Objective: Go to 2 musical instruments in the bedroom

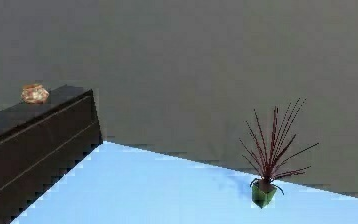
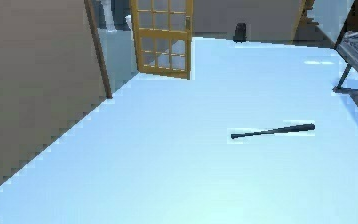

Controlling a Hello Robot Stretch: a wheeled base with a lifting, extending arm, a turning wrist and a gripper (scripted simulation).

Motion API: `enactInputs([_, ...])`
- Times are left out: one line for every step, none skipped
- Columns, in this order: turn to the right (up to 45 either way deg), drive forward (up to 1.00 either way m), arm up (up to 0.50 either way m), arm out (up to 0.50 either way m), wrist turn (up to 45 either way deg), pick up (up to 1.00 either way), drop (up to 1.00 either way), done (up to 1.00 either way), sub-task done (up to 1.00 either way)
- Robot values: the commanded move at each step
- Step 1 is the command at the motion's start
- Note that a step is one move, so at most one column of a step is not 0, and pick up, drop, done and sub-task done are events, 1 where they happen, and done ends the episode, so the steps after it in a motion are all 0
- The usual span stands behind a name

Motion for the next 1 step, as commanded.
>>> enactInputs([9.0,0.00,0.00,0.00,0.0,0.00,0.00,0.00,0.00])
